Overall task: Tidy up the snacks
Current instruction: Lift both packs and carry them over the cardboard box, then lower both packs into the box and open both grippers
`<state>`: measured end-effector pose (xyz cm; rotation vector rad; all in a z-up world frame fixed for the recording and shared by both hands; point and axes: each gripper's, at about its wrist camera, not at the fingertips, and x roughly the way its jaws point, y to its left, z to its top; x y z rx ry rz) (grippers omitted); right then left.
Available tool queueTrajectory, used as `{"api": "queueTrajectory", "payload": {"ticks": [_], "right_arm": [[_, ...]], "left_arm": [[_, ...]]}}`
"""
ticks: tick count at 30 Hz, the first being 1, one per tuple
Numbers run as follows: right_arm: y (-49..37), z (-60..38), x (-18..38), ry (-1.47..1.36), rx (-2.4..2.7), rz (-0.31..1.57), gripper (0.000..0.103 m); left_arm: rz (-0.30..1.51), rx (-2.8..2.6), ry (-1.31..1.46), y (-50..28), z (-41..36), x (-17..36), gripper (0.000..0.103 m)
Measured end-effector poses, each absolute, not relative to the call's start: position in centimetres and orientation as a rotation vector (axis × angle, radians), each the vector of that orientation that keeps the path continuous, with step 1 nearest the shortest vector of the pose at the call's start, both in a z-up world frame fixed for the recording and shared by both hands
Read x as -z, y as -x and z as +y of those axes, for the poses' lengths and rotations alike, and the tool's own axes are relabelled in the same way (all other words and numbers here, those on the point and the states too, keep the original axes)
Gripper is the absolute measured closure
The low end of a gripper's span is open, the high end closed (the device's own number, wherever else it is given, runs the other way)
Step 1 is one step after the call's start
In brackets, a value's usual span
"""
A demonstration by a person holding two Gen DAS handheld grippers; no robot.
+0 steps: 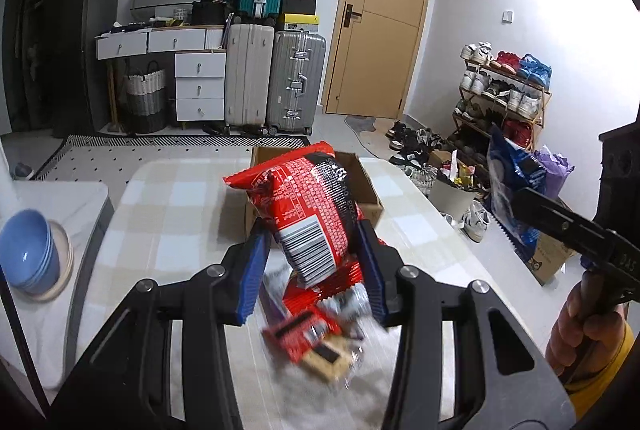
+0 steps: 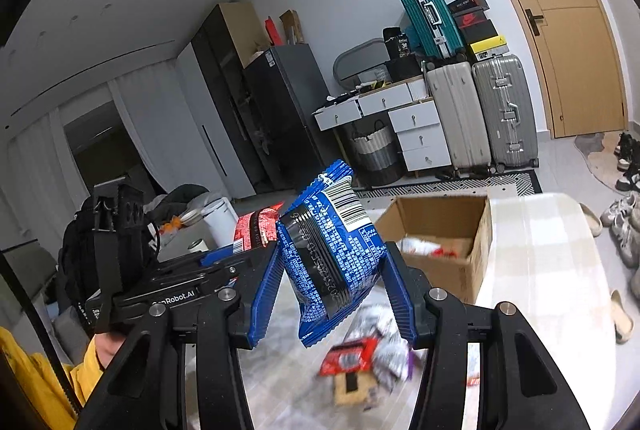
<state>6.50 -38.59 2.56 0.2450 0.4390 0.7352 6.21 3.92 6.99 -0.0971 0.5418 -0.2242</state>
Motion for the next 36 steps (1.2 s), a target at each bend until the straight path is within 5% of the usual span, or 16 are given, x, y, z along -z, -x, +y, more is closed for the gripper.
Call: {"api": "queueTrajectory", "payload": {"ticks": [22,36], "right_arm": [[-26.3,-33.8,-5.2,-0.165,-0.674,0.660,0.052],[-34.4,-32.5,0.6,-0.142,-0.619,0.869,0.052]], "left_arm": [[0.644,0.287,0.047,-30.0,1.7,-12.0,0.063],[0.807,0.269,-0.012,-43.2,-1.4,-5.8,0.063]]}}
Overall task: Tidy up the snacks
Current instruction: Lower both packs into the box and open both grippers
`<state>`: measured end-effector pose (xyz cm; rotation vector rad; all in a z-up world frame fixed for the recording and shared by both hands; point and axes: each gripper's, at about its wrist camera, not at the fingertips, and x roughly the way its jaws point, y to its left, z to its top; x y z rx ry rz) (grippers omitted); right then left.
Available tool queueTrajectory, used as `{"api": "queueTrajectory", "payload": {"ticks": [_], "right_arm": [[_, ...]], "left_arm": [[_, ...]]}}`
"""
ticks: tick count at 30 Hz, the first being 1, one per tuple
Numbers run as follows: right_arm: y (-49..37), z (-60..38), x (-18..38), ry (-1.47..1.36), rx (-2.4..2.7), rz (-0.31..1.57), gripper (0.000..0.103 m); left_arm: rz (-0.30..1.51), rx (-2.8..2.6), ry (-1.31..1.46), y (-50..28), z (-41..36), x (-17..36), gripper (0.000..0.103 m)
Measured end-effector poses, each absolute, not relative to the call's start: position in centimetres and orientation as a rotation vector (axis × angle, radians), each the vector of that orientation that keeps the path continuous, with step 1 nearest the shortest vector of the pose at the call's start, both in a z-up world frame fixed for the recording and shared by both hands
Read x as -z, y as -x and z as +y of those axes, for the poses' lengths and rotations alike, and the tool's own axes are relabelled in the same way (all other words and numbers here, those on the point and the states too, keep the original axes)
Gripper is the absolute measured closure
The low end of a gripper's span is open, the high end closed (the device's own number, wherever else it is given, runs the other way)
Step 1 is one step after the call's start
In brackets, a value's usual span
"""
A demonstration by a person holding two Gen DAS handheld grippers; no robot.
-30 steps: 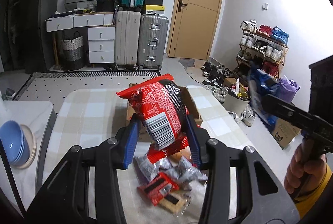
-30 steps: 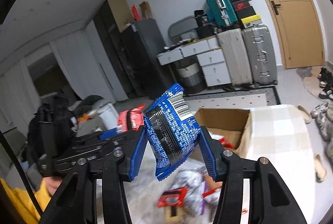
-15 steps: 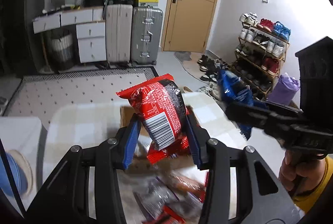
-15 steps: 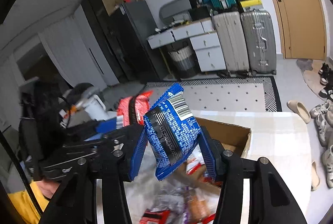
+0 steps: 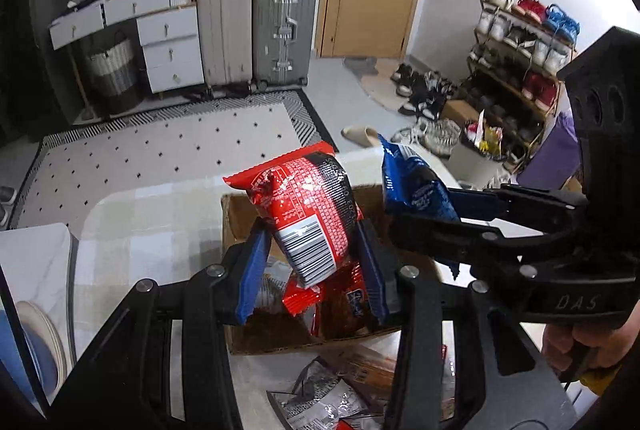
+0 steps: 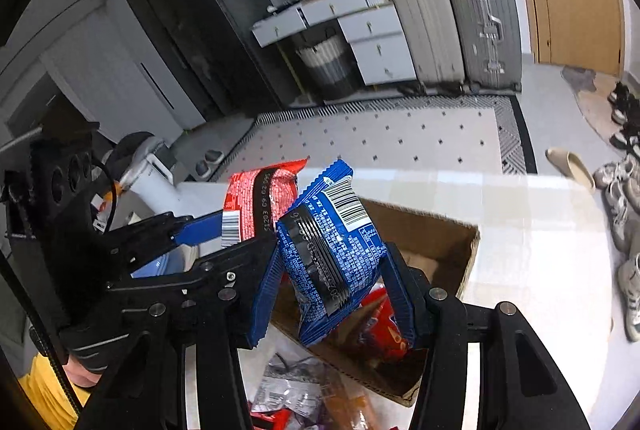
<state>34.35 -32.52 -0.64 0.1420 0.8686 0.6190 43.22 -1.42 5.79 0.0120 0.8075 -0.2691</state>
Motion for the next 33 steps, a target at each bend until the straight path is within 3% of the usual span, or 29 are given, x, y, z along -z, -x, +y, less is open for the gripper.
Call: {"api": "queueTrajectory", "payload": {"ticks": [20,33], "right_arm": [[-35.2,-32.9,6.0,-0.172,-0.594,0.989,0.052],[-36.1,-32.8,7.0,-0.183,-0.576,1.015,0.052]], "left_arm": [[0.966,0.270,-0.068,-47.9,-3.6,6.2,0.062],[0.963,0.240,-0.067,-46.0,-3.3,7.8,0.062]]}}
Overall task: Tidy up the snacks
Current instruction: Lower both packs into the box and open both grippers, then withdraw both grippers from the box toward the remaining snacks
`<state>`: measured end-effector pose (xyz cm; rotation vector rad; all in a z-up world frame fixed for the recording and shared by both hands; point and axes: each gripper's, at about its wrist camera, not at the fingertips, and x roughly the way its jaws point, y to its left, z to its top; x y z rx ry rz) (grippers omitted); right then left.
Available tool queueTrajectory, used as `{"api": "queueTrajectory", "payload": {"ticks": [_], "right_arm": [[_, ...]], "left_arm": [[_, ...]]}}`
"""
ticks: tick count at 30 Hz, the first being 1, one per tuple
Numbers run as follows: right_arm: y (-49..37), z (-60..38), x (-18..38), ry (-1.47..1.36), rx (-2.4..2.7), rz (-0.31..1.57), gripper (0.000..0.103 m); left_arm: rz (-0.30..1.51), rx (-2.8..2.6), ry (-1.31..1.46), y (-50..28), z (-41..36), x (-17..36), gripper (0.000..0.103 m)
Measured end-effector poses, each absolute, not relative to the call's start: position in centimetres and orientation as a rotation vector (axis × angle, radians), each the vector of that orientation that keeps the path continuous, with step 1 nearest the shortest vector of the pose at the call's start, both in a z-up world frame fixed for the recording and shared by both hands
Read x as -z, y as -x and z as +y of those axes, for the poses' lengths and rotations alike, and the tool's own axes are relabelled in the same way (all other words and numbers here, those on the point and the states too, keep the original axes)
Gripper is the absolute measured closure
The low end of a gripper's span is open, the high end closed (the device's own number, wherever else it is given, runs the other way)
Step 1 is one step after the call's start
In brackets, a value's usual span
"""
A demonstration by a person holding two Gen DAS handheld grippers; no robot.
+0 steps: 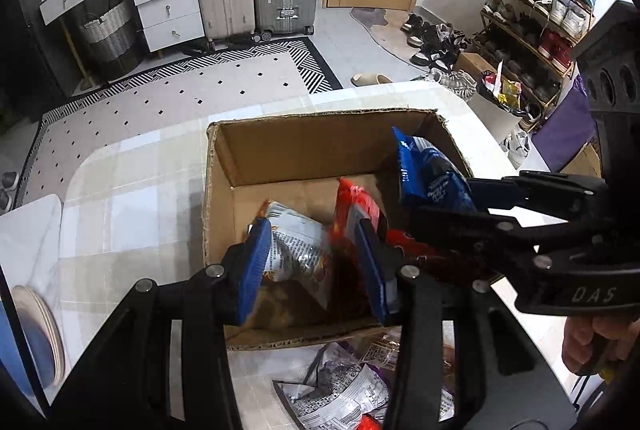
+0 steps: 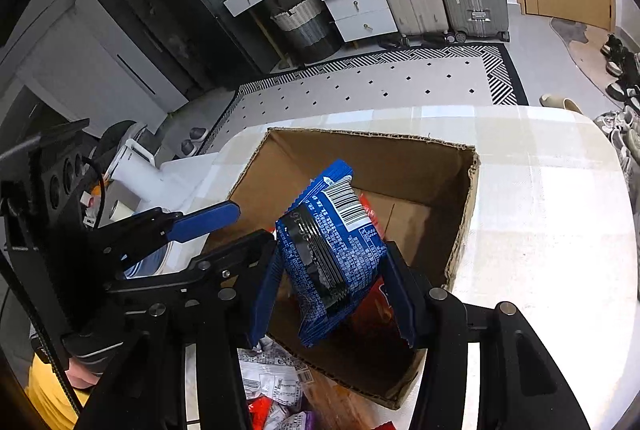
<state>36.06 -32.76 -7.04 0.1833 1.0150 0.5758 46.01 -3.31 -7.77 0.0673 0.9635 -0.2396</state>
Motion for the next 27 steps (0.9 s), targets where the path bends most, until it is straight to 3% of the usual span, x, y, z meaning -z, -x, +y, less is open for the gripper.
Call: {"api": "queueTrajectory", "payload": {"ticks": [16,27], "right_arm": [[-35.2,-33.0,6.7,-0.176,-0.526,1.016,0.045],[-31.3,-33.1,1.2,-0.154,-0.549,0.920,0.045]], "left_arm": [[0.964,0.218,-0.044,-43.1,-0.8,6.5,0.054],[0.913,0.223,-0.031,-38.3,-0.4,2.6,0.050]]}}
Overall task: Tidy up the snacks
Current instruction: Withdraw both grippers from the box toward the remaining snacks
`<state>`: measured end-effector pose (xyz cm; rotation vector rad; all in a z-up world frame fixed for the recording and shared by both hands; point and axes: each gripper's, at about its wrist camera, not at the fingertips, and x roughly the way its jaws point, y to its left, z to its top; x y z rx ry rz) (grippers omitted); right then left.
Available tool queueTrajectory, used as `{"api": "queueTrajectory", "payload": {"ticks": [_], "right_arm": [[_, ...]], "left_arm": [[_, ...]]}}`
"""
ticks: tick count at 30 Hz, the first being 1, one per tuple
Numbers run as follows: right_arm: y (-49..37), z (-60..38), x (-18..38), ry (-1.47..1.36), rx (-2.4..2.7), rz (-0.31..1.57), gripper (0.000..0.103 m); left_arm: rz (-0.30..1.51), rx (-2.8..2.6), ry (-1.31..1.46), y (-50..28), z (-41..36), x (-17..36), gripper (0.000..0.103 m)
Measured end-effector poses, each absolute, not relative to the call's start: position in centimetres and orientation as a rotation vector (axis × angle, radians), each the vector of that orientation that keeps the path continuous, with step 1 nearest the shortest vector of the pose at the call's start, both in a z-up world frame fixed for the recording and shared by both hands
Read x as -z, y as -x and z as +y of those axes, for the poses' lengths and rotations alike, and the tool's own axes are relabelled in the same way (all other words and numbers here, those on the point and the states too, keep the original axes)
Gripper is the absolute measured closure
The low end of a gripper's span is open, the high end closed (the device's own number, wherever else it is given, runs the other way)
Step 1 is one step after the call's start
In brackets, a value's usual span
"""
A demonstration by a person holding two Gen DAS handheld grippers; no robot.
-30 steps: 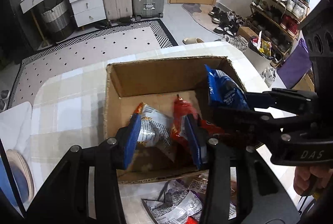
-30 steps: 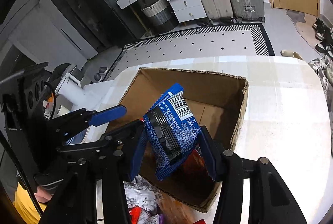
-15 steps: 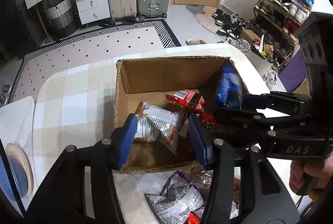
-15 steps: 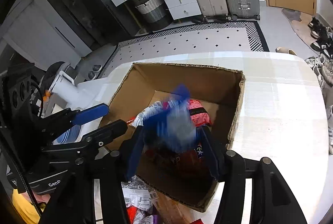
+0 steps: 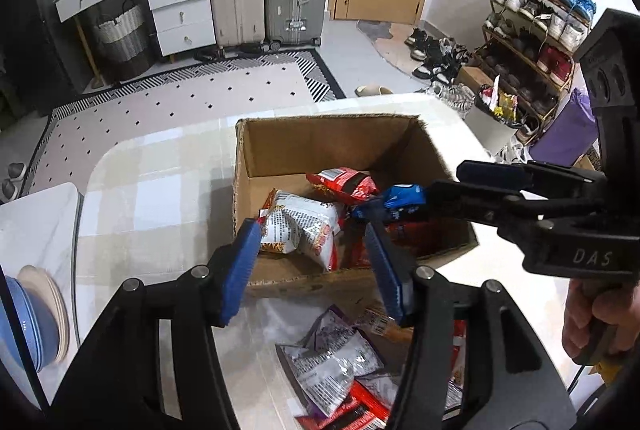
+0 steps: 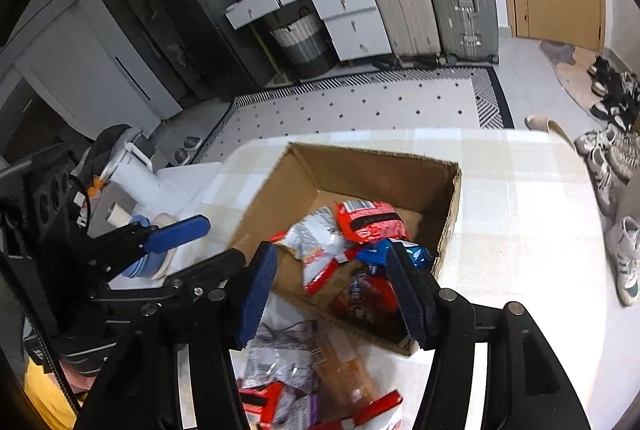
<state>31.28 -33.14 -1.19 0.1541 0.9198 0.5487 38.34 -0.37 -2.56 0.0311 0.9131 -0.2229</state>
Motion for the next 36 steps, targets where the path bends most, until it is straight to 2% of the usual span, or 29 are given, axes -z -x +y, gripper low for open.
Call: {"api": "queueTrajectory", "payload": {"ticks": [2,4,9,12,14,19,21,25,28,30,32,36], "right_arm": [[-30.0,-33.5,-0.2,-0.170,-0.561,0.891,0.044],[-28.6,-33.8,-1.7,-0.166,-0.569,0.858,0.040],[-24.0,-34.5,-5.0,-0.115,-0.583,0.750,0.039],[-20.9,-35.1,-6.7,-0.093,-0.592,0.678,0.034],[-18.6,-35.9,-7.7,-0.093,-0.596,0.616,0.033],[-12.4,-38.0,-9.4,-0.117,-0.604,0.471,0.017],[-10.0,-38.8,-9.5,-0.132,-0.608,0.437,0.016],[-5.5,-40.3,-9.3,-0.173,-0.619,0.358,0.005],[-2.3,-41.1,-8.8,-0.194,-0.618,0.309,0.003],[-0.8,-41.1,-8.3,-0.205,-0.619,0.292,0.002],[0.8,-41.3,-7.6,-0.213,-0.615,0.275,0.001],[3.2,-41.0,-6.0,-0.202,-0.606,0.257,0.001]], "left_arm": [[0.898,0.231,-0.025,-37.3,-0.3,1.6,0.047],[0.879,0.235,-0.021,-36.0,-0.2,0.6,0.047],[0.809,0.239,-0.016,-31.8,-0.3,-2.5,0.047],[0.766,0.240,-0.011,-29.1,-0.2,-4.3,0.046],[0.730,0.236,-0.017,-27.0,-0.2,-5.7,0.041],[0.603,0.225,-0.048,-20.4,-1.0,-9.4,0.024],[0.561,0.228,-0.045,-17.8,-1.1,-10.6,0.024],[0.516,0.253,-0.031,-12.5,-1.5,-12.4,0.021],[0.480,0.246,-0.026,-8.9,-1.6,-13.4,0.018],[0.453,0.229,-0.024,-6.7,-1.5,-13.8,0.012],[0.418,0.198,-0.017,-4.3,-1.2,-14.1,0.000],[0.370,0.168,-0.016,-0.5,-0.5,-13.7,0.000]]}}
